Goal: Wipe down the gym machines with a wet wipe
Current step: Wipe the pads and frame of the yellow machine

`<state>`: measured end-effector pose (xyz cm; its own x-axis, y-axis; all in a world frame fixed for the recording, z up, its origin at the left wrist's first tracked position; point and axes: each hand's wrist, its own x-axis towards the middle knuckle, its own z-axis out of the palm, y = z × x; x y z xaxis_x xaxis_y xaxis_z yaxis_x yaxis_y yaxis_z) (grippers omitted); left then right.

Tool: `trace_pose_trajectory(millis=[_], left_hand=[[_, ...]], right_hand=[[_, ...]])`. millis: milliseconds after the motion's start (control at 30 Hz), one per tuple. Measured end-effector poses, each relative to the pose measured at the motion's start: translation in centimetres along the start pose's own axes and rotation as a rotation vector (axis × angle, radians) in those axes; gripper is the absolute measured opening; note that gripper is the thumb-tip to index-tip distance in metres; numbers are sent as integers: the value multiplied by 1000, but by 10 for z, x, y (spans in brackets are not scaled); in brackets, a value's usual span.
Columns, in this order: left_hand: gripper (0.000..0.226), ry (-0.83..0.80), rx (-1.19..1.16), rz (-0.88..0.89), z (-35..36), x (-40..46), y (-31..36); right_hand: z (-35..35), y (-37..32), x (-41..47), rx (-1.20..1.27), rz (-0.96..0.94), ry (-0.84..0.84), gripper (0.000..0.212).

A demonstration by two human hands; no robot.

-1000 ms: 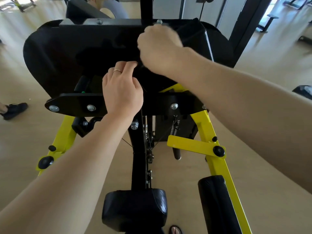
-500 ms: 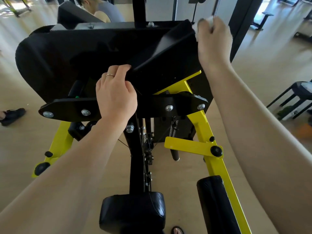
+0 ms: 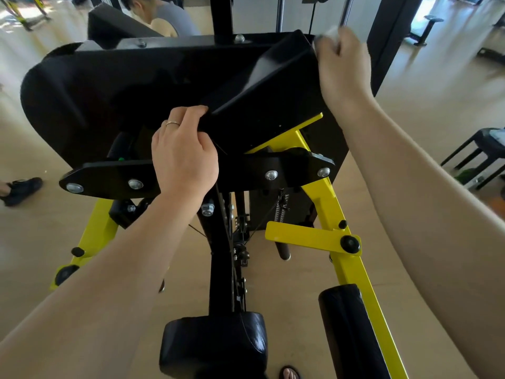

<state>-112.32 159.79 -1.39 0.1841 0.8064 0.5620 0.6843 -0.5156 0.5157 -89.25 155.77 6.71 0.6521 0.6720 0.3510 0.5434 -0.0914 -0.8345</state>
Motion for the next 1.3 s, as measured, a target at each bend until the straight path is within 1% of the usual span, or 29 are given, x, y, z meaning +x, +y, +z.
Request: trace_pose_trajectory(millis=[33, 100, 167, 233, 300, 400, 467, 533, 633, 767, 867, 1000, 1133, 1200, 1300], left_hand=[[51, -4, -1, -8, 0, 0, 0], [52, -9, -7, -18, 1, 0, -1], [51, -4, -25, -15, 1, 0, -1], [50, 4, -39, 1, 1, -1, -2], [49, 11, -45, 20, 1, -1, -3], [49, 4, -58, 24, 1, -1, -3], [48, 4, -65, 22, 1, -1, -4], [48, 4, -71, 12, 1, -1, -3], [49, 0, -81, -2, 1, -1, -3], [47, -2, -81, 7, 2, -1, -5], [47, -7, -82, 6, 3, 0, -6], [46, 0, -77, 15, 3, 1, -7], [47, 2, -73, 21, 3, 0, -7], [47, 3, -72, 21, 3, 0, -6], [48, 3, -75, 11, 3, 0, -7]], right_hand=[[0, -7, 4, -6, -22, -16, 24], [0, -14, 7, -1, -28, -32, 14], [-1, -5, 1, -24, 35, -5, 11], [0, 13, -16, -40, 162, 100, 14], [6, 26, -41, 63, 218, 237, 17], [19, 27, -68, 223, 169, 389, 17], [29, 25, -79, 270, 122, 435, 14], [38, 26, -89, 262, 48, 459, 14], [50, 35, -98, 201, -86, 452, 13], [68, 43, -106, 163, -110, 394, 11], [83, 43, -116, 103, -152, 287, 13], [98, 43, -126, -62, -223, 184, 15], [96, 40, -122, -198, -271, 97, 25], [92, 38, -118, -217, -275, 90, 25], [87, 43, -115, -164, -215, 184, 21]])
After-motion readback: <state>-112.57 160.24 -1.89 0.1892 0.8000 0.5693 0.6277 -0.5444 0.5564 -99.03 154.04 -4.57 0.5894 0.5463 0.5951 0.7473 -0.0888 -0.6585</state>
